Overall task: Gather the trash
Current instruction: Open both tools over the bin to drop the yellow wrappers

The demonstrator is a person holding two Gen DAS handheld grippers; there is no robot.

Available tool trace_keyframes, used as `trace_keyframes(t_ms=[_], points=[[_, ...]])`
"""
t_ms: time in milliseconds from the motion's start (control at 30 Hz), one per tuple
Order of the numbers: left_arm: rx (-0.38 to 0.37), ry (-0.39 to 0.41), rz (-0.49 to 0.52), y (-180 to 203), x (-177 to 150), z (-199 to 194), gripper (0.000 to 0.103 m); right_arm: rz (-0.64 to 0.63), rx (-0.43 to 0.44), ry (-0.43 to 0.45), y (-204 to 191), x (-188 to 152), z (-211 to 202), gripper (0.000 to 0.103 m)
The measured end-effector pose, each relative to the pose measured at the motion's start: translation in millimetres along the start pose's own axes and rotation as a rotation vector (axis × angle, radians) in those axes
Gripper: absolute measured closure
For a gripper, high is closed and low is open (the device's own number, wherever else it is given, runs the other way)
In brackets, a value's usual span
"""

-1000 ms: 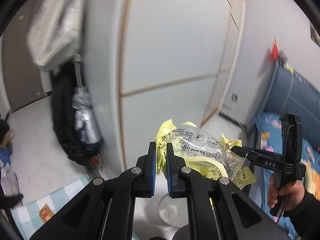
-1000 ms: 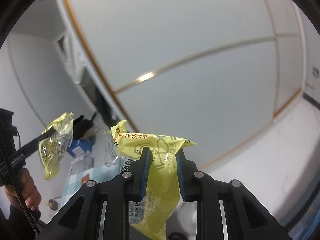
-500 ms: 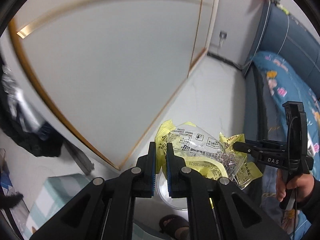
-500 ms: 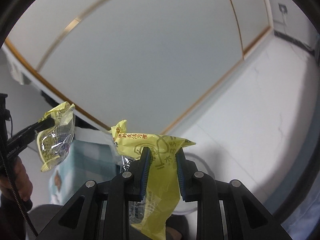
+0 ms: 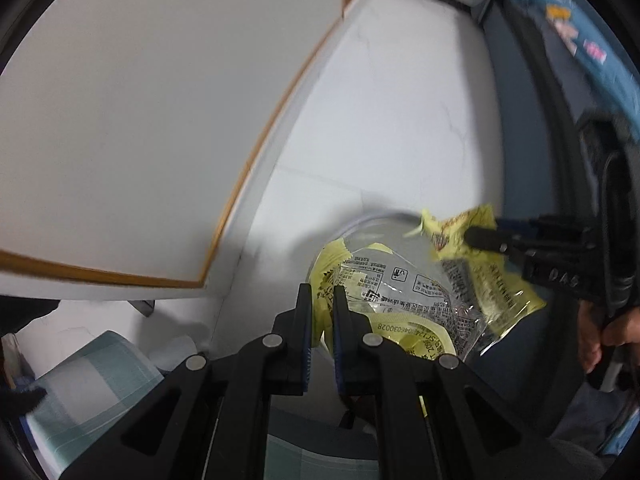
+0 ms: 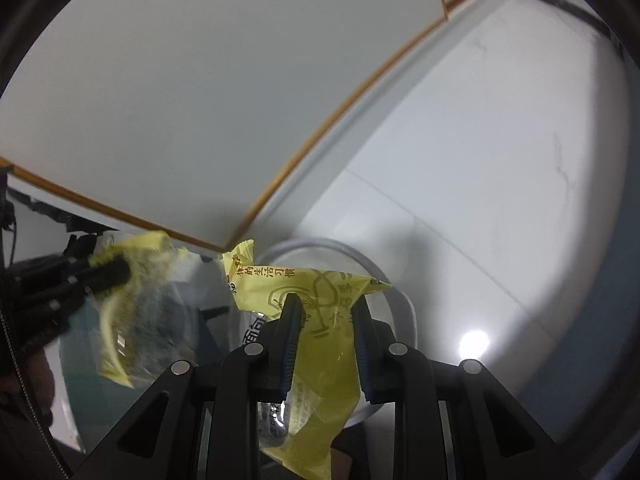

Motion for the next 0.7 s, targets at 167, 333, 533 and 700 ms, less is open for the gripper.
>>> trace_keyframes(t_ms=[167, 333, 533, 700], points=[[-0.042, -0.072, -0.016, 3.7, -6.8, 25.2, 0.098, 0.032, -0.021, -0.042, -1.9, -5.7, 25.8, 0.079], [-0.041, -0.107, -0.028, 1.3, -5.4, 38.5, 0.096, 0.033, -0.056, -0.067, -7.5, -12.8, 42.4, 0.075], [-0.078, -0.144, -0.096, -2.3, -6.6, 48.0, 0.091, 0.037, -0.088, -0.096, -9.9, -18.2, 60.3, 0.071], [-0.137, -0.144, -0.146, 4.4, -5.4, 43.5, 0.083, 0.026, -0.095, -0.091, -2.8, -20.9, 67.0, 0.071]])
Point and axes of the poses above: each gripper's, at about its wrist camera, not at the fingertips, and z roughly the way its jaws point, y to its right, x to its top, the point moved 10 cm from there along z, roughly the way its jaws point, and after that the axes turned 3 degrees about -x, right-handed, at the moved point
